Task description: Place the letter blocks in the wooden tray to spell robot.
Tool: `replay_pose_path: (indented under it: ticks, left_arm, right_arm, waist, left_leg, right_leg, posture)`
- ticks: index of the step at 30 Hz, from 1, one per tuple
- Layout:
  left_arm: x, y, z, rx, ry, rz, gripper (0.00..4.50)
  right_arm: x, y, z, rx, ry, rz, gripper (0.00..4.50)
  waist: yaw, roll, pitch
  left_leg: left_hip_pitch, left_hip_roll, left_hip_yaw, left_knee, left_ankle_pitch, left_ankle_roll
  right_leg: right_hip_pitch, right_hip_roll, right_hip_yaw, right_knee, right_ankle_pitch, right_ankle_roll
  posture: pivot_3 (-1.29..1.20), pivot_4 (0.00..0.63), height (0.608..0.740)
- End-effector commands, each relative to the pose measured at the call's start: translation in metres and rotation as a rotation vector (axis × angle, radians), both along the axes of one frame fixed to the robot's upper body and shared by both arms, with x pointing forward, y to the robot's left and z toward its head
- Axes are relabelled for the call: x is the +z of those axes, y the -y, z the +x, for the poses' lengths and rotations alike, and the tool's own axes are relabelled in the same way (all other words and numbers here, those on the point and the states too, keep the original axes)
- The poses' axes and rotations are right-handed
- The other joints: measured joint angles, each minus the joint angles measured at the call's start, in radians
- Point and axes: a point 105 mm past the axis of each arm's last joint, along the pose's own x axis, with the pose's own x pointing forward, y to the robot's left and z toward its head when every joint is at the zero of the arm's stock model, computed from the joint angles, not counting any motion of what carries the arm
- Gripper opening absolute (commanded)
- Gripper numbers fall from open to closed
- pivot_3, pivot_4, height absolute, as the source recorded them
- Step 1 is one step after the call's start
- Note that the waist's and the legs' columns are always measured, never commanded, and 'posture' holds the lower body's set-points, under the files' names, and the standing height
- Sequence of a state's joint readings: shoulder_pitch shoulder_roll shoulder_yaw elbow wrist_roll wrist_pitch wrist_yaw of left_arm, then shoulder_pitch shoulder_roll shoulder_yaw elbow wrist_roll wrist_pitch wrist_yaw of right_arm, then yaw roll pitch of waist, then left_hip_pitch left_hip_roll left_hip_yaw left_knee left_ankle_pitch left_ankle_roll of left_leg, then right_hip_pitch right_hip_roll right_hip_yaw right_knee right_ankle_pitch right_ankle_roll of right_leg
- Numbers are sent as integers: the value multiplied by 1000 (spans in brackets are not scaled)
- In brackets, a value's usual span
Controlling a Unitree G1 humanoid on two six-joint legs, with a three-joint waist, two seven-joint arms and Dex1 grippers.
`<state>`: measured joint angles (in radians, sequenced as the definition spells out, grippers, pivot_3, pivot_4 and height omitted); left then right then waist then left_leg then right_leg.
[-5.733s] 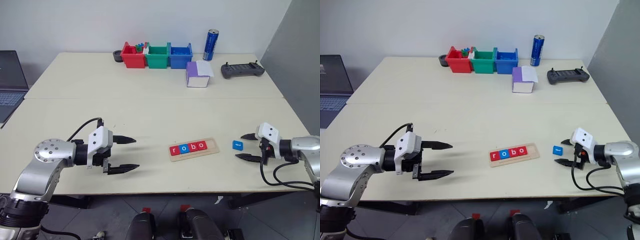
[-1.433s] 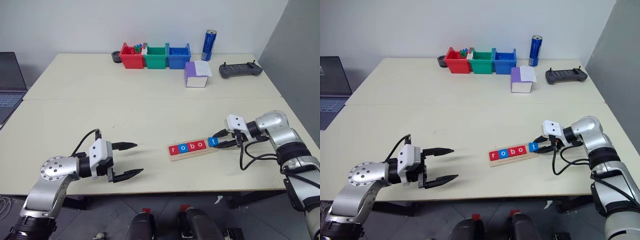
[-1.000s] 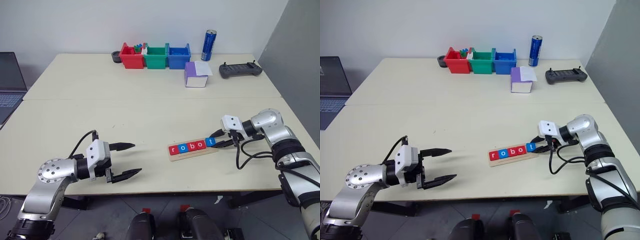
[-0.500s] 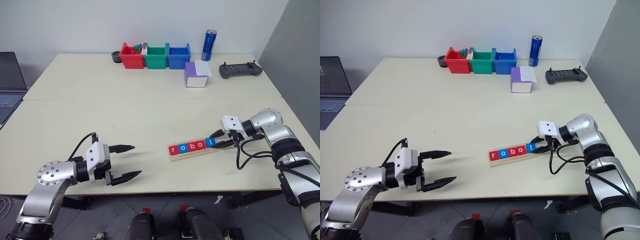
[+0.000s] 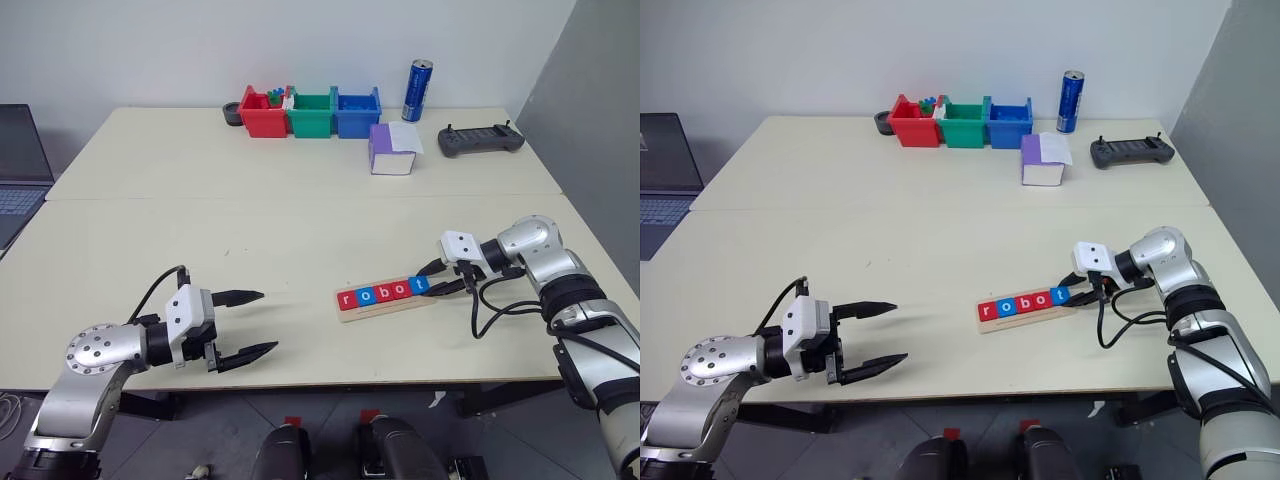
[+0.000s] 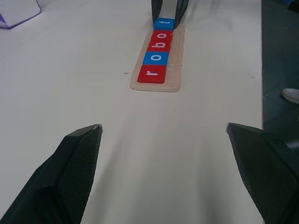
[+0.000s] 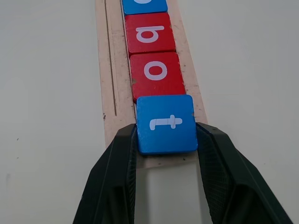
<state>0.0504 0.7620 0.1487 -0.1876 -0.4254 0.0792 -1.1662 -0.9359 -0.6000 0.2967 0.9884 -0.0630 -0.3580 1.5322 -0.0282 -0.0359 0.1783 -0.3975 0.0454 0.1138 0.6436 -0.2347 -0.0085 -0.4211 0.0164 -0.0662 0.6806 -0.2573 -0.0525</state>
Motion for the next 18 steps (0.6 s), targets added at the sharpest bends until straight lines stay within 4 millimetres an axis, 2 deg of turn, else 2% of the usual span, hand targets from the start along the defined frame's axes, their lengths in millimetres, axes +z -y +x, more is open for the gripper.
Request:
replay_pose_path:
  ticks: [1,2,8,13,16,18]
  left_arm:
    - [12,-3,0,4,49,11,4500]
    - [12,-4,0,5,49,11,4500]
    - [12,-4,0,4,46,14,4500]
    - [13,-5,3,-2,46,16,4500]
    - [13,-4,3,-5,46,18,4500]
    - [13,-4,3,-4,46,17,4500]
  right_arm:
    - [6,-1,-3,60,-19,-25,2192]
    - [7,-1,-3,60,-20,-23,2398]
    - [21,1,0,55,12,7,4452]
    - [46,8,3,19,53,33,4452]
    - [61,11,9,-85,36,108,4452]
    - [70,13,23,-242,44,202,4452]
  waist:
    - [0,0,0]
    - [0,0,0]
    - [0,0,0]
    - [2,0,0]
    - [0,0,0]
    - [-1,0,0]
  left_leg:
    - [0,0,0,0,0,0]
    - [0,0,0,0,0,0]
    - [0,0,0,0,0,0]
    - [0,0,0,0,0,0]
    - [0,0,0,0,0,0]
    - [0,0,0,0,0,0]
  right_leg:
    - [0,0,0,0,0,0]
    - [0,0,0,0,0,0]
    - [0,0,0,0,0,0]
    - [0,0,0,0,0,0]
    - [0,0,0,0,0,0]
    - [0,0,0,0,0,0]
  posture:
    - [0,150,740]
    - [0,150,740]
    - [0,150,740]
    - [0,150,740]
    - [0,150,740]
    - [0,150,740]
